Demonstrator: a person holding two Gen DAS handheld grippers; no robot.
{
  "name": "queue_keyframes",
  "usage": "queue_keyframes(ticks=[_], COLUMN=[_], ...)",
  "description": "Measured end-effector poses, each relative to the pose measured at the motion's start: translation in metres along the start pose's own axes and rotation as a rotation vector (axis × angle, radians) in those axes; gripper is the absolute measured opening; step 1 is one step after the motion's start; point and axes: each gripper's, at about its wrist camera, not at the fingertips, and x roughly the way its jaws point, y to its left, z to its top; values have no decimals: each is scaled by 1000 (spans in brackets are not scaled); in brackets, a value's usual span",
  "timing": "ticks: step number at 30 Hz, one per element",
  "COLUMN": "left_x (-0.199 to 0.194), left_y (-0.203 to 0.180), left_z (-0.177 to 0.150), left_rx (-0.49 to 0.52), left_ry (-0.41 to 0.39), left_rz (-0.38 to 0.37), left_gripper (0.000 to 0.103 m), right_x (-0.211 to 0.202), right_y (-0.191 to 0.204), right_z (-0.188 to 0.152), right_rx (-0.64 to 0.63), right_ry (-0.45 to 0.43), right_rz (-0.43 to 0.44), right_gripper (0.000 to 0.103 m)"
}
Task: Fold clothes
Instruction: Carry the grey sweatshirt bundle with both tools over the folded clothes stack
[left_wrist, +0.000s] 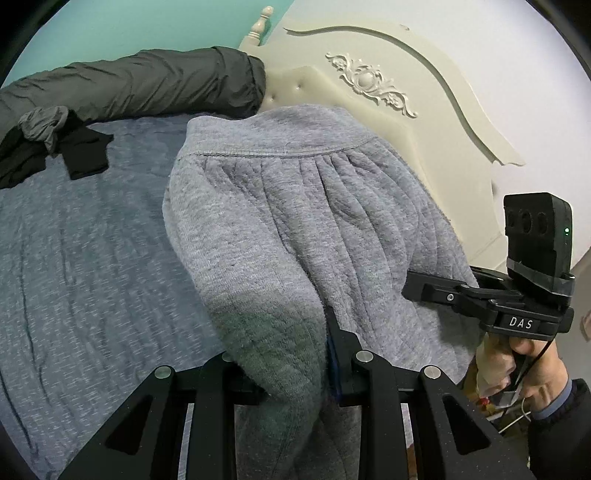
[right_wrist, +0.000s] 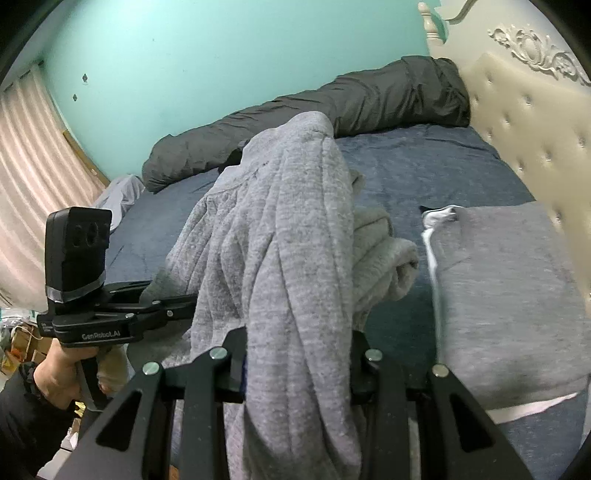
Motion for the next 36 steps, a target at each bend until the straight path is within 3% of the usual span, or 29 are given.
queue_keyframes(ticks=[20, 28, 36], left_x=[72, 102, 131], left_y=[-123, -143, -140], left_z=[66, 89, 83], left_rx=[35, 26, -19], left_ry=[-36, -55, -81], left_rz=[-14, -23, -9], left_gripper=[27, 27, 27], right_x=[-75, -92, -81], right_y=[-94, -131, -155], right_z=[29, 51, 61], right_rx=[-75, -109, -156], right_ry=[8, 22, 35], right_rz=[-217, -287, -315], right_gripper=[34, 34, 34])
